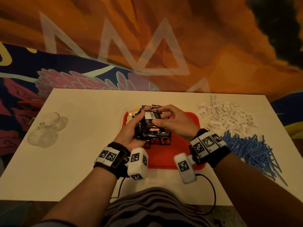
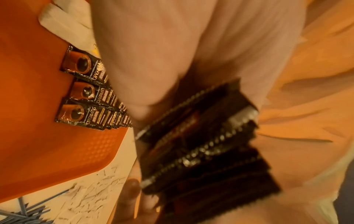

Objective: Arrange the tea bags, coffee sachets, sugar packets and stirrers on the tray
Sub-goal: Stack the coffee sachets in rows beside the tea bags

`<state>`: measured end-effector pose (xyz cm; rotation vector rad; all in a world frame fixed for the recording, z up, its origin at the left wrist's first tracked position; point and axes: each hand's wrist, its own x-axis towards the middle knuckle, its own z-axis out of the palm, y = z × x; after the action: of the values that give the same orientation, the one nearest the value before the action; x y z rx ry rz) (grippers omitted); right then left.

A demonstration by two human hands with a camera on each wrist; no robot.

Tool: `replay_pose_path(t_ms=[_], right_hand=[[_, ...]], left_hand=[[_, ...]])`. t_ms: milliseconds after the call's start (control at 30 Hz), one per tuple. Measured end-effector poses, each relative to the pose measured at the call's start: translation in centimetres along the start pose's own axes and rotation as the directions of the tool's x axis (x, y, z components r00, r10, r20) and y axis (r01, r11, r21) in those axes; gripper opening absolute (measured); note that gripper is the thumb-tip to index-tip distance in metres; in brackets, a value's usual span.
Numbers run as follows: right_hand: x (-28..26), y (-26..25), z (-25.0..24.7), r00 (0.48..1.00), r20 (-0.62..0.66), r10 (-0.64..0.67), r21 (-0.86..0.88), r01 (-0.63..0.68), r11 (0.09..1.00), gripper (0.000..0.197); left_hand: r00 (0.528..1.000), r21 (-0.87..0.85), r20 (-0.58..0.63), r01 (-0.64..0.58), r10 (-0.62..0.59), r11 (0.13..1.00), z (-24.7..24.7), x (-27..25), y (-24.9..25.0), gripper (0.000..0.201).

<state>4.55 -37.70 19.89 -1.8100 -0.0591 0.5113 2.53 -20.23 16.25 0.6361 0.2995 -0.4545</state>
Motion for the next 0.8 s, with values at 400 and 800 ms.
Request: replay_pose_path(t_ms=[400, 800], right_hand=[[1.1, 2.7, 0.5, 0.954, -0.301, 0.004, 0.023, 0.003, 1.000, 0.026], [1.0, 3.1, 0.9, 0.927, -0.093, -0.364, -0.331, 0.316, 0.889, 0.039]], left_hand=[[0.998, 0.087, -0.054, 0.048, -0.043, 0.995, -1.7, 0.9, -0.1, 0.043], [0.931, 0.317, -0.297, 0.307, -0.214, 0.897, -2.3, 1.4, 0.8, 0.051]])
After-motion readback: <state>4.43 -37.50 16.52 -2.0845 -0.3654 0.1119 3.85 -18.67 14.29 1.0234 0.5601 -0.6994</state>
